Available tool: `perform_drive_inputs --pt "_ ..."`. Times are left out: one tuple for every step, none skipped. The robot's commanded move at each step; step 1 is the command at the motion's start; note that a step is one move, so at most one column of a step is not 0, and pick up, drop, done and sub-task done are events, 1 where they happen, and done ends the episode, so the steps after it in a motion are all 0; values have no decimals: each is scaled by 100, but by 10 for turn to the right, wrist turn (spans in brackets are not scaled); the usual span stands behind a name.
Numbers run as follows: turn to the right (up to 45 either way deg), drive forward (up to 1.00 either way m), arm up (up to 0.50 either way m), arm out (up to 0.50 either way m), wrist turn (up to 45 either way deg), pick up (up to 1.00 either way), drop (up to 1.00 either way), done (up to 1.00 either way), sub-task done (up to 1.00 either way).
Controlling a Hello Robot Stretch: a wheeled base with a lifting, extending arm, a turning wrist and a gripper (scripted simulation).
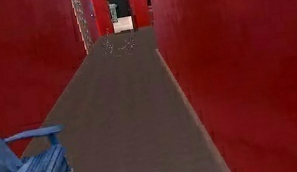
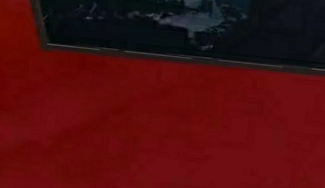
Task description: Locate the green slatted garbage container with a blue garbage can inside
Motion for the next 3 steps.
perform_drive_inputs --pt "0 100 0 0 0 0 0 0 0" --pt "0 100 0 0 0 0 0 0 0" --pt "0 100 0 0 0 0 0 0 0"
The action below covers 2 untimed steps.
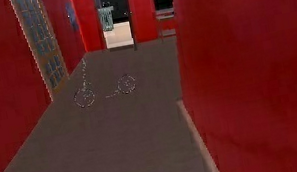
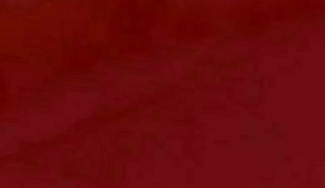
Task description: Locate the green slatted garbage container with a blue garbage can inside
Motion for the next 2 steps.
perform_drive_inputs --pt "-30 0 0 0 0 0 0 0 0" --pt "0 100 0 0 0 0 0 0 0"
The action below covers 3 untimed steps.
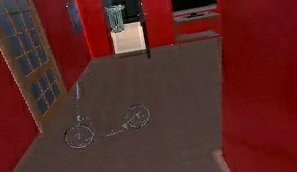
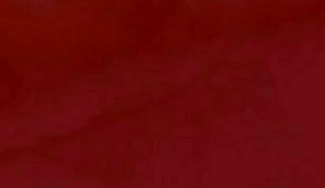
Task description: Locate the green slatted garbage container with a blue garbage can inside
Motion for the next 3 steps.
perform_drive_inputs --pt "0 100 0 0 0 0 0 0 0" --pt "-90 0 0 0 0 0 0 0 0" --pt "0 25 0 0 0 0 0 0 0"
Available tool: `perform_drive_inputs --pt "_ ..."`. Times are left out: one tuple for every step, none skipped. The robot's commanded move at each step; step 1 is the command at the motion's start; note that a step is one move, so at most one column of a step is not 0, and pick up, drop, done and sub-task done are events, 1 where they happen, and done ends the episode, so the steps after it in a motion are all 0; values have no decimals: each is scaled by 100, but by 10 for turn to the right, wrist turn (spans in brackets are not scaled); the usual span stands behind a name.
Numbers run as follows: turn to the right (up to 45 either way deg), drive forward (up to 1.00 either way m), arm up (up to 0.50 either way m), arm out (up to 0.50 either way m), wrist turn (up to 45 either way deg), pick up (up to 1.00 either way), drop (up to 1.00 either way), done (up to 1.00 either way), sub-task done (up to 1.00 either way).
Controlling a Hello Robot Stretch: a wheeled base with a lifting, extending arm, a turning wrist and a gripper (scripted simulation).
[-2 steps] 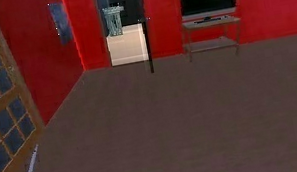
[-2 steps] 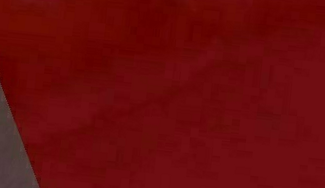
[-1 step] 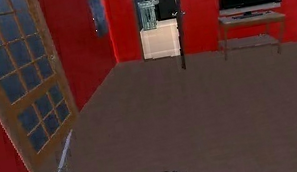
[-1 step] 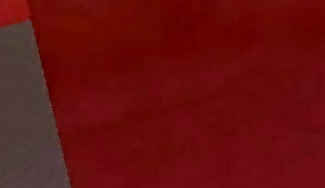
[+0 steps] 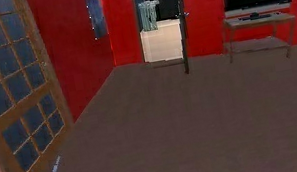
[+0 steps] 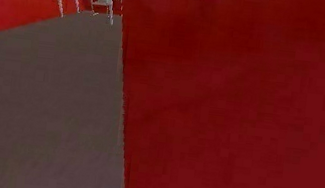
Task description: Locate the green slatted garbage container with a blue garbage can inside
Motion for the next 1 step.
perform_drive_inputs --pt "450 0 0 0 0 0 0 0 0"
